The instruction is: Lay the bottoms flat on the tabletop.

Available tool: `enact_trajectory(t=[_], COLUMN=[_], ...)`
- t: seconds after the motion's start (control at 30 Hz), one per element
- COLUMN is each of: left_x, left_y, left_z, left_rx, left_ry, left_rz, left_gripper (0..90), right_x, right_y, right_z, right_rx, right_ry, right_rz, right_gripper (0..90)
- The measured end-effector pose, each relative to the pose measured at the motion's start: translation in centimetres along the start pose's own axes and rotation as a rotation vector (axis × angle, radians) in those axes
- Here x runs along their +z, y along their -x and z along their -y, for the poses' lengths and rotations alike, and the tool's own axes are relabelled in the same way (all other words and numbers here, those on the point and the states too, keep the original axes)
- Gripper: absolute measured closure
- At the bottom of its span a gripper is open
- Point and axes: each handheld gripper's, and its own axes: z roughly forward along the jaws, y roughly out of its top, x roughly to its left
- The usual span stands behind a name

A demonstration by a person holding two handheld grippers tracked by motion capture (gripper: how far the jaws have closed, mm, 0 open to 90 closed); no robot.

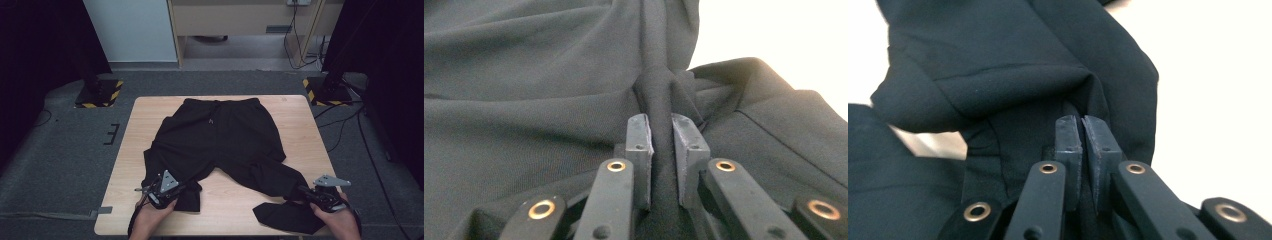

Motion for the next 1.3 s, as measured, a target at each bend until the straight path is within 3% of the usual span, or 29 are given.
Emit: enact_trajectory(t=[0.27,0.43,0.53,0.63,0.7,0.73,0.77,0.8,0.83,0.9,0.93,1.0,1.03,1.17,1.2,1.3], left_x=[0.1,0.1,0.2,0.3,0.3,0.3,0.3,0.4,0.4,0.4,0.4,0.5,0.5,0.4,0.4,0.3], left_y=[0.1,0.1,0.1,0.2,0.2,0.3,0.3,0.3,0.2,0.2,0.3,0.3,0.3,0.4,0.4,0.4], left_z=[-0.1,-0.1,-0.1,-0.1,-0.1,-0.1,-0.1,-0.1,-0.1,-0.1,0.0,0.0,0.0,0.0,0.0,-0.1], left_rx=[0.005,0.007,0.007,0.009,0.013,0.015,0.015,0.014,0.014,0.015,0.014,0.016,0.016,0.02,0.019,0.013], left_ry=[0.0,0.0,0.0,-0.005,-0.006,-0.006,-0.006,-0.006,-0.006,-0.007,-0.008,-0.009,-0.009,-0.011,-0.01,-0.003], left_rz=[-0.001,0.001,0.003,0.004,0.002,0.001,0.001,0.002,0.003,0.004,0.006,0.006,0.006,0.005,0.006,0.008], left_gripper=[79.5,79.5,79.5,79.4,79.4,79.3,79.3,79.4,79.4,79.4,79.3,79.1,79.1,79.2,79.4,79.9], right_x=[-2.9,-3.3,-3.4,-3.6,-3.7,-3.5,-3.5,-3.3,-2.3,-1.8,-0.9,1.8,1.8,4.7,5.2,5.6], right_y=[-1.9,-3.3,-3.3,-2.9,-2.7,-2.5,-2.5,-2.5,-2.3,-2.2,-1.9,-1.2,-1.2,-0.8,-0.8,-1.1], right_z=[0.1,1.1,1.4,1.3,0.3,-1.1,-1.1,-1.7,-3.4,-4.0,-4.8,-6.1,-6.1,-6.7,-6.7,-6.6], right_rx=[-0.021,-0.056,-0.047,-0.025,-0.024,-0.031,-0.031,-0.042,-0.051,-0.049,-0.064,-0.042,-0.042,-0.032,-0.029,-0.058], right_ry=[0.036,-0.001,-0.005,0.016,0.058,0.088,0.088,0.094,0.118,0.115,0.122,0.099,0.099,0.059,0.051,0.029], right_rz=[-0.056,-0.085,-0.081,-0.089,-0.087,-0.09,-0.09,-0.096,-0.088,-0.089,-0.075,-0.06,-0.06,-0.046,-0.046,-0.056], right_gripper=[86.8,86.7,86.4,78.3,68.4,63.4,63.4,60.7,57.4,57.1,57.0,56.6,56.6,53.8,55.3,76.6])
